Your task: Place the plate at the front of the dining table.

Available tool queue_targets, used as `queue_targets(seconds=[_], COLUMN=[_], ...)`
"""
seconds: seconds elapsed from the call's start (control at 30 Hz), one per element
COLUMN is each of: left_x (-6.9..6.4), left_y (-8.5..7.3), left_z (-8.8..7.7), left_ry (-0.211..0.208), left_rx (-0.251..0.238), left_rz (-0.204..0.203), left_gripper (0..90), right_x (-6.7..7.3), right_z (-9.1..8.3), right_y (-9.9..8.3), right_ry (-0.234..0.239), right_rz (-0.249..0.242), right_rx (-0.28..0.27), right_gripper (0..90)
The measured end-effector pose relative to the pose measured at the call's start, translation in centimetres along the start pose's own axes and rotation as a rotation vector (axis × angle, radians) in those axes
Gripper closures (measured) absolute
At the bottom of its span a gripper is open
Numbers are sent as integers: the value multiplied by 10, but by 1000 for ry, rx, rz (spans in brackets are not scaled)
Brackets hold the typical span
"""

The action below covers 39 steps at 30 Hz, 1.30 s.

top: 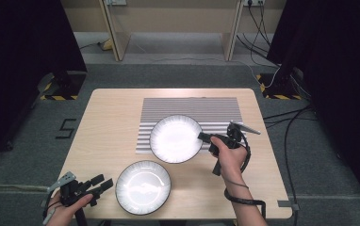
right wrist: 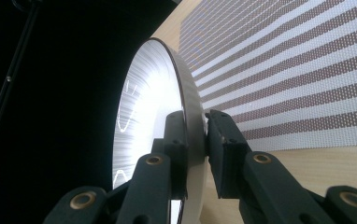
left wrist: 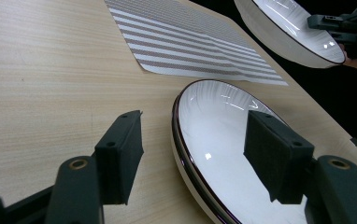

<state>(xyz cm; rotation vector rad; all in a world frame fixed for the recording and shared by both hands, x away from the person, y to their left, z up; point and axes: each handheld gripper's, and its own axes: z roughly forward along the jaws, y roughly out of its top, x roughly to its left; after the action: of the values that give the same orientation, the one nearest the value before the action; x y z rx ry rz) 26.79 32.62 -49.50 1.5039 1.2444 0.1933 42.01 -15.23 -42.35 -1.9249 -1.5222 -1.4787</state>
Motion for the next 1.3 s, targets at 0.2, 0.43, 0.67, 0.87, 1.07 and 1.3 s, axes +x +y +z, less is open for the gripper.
queue_targets(seconds=[0.2, 0.43, 0.67, 0.87, 1.07, 1.3], left_x=[0, 0, 0, -1, 0, 1], left_y=[0, 0, 0, 0, -1, -1], left_z=[0, 0, 0, 0, 1, 1], left_ry=[0, 2, -2, -3, 0, -1], left_rx=[-1, -2, 0, -1, 1, 3], left_rz=[1, 0, 1, 1, -5, -6], left_gripper=[367, 367, 367, 367, 367, 368], right_x=[1, 2, 0, -3, -6, -10], right_z=[0, 2, 4, 4, 4, 5], right_y=[4, 7, 10, 12, 16, 20], right_ry=[2, 0, -8, -13, -26, -39], right_rz=[2, 3, 11, 15, 21, 27], right_rx=[-8, -12, -22, -30, -40, -38], right_gripper=[783, 783, 783, 782, 782, 778])
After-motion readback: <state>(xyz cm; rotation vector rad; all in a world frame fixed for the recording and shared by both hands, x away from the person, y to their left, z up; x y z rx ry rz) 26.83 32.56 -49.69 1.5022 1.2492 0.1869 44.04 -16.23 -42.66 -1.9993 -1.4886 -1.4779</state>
